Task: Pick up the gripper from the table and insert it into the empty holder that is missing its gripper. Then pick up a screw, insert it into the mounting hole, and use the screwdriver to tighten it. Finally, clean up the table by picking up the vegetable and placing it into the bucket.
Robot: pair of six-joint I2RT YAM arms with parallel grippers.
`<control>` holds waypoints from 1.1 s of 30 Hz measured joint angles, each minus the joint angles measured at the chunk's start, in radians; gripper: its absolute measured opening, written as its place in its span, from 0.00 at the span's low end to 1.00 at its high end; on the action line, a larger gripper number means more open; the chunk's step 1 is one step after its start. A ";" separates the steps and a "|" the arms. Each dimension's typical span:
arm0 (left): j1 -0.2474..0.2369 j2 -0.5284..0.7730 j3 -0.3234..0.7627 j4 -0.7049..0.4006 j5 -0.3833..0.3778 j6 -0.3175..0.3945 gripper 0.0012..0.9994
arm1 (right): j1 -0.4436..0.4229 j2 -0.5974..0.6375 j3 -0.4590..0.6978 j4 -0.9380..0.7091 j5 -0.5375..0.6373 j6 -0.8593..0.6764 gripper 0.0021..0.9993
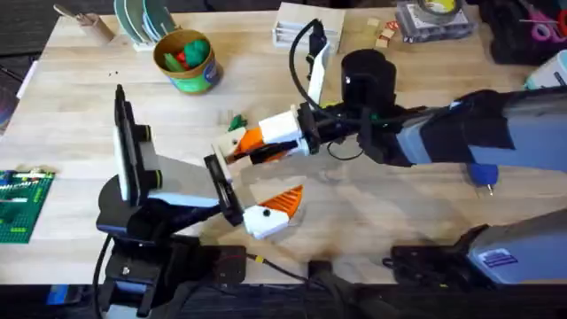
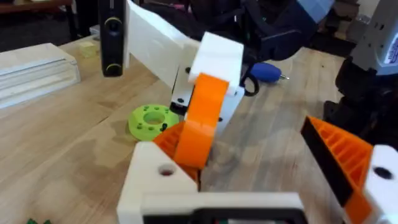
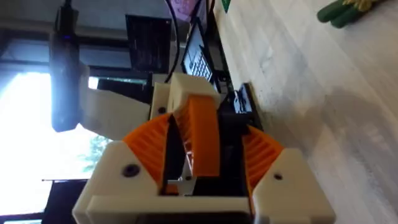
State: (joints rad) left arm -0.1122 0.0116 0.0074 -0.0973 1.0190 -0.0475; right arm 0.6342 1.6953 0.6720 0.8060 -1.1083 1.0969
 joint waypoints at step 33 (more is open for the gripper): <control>-0.009 0.000 0.000 -0.007 0.059 0.014 0.99 | -0.328 -0.011 0.101 -0.135 0.223 -0.372 0.99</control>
State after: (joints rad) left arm -0.1211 0.0116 0.0074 -0.1046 1.0775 -0.0338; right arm 0.3059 1.6840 0.7728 0.6715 -0.8856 0.7253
